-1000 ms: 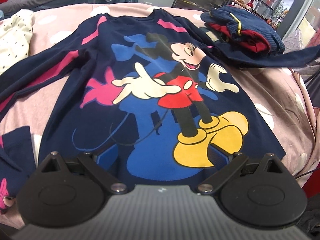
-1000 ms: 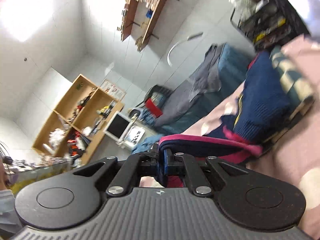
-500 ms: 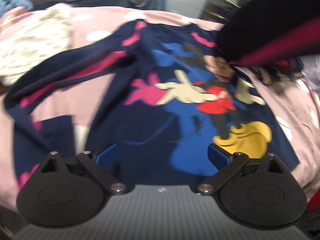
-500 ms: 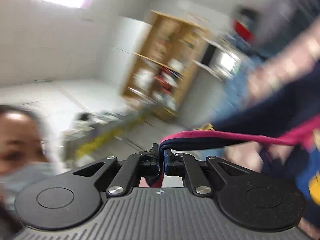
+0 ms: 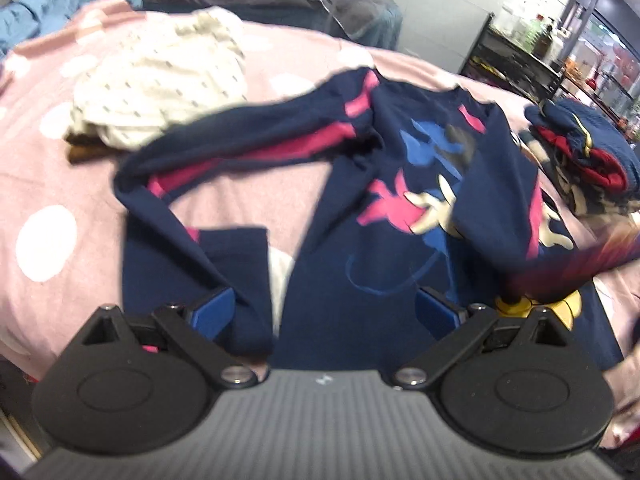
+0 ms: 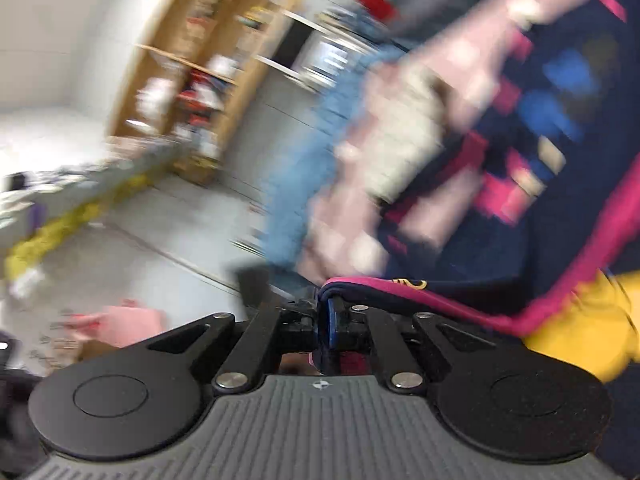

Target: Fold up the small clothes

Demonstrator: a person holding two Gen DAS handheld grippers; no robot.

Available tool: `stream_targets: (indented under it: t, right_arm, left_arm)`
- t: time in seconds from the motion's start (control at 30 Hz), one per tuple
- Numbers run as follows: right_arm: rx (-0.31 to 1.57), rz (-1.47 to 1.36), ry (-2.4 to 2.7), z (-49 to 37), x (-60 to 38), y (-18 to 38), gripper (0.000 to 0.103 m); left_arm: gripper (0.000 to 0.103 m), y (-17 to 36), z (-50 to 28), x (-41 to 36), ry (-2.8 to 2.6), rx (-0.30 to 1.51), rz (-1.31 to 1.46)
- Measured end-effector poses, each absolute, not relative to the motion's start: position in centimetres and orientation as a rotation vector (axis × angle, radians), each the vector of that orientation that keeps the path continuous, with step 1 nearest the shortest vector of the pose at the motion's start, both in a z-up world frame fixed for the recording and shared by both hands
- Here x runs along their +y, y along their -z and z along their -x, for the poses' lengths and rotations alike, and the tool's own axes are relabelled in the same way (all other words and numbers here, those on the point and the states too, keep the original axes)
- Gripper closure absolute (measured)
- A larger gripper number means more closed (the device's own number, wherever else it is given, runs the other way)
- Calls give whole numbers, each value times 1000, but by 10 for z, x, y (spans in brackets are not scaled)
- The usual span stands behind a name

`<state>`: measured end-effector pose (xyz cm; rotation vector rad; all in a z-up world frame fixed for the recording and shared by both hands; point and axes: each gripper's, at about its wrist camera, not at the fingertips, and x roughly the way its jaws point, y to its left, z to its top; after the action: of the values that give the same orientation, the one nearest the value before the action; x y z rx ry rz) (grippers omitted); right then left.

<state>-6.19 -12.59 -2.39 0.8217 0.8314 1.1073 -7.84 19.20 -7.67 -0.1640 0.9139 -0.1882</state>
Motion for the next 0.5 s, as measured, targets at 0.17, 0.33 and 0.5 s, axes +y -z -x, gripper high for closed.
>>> stream_targets:
  t: [0.17,0.33,0.5]
  right_arm:
    - [872,-694,-1117,64,-95,35,91]
    - [1159,-604,-971,63,-54,124,73]
    - [1159,-521,-936,69,-59,115,16]
  left_arm:
    - [4,68,81,214,89,871,191]
    - [4,76,86,229,30,913,188]
    - [5,81,92,216,177,923,218]
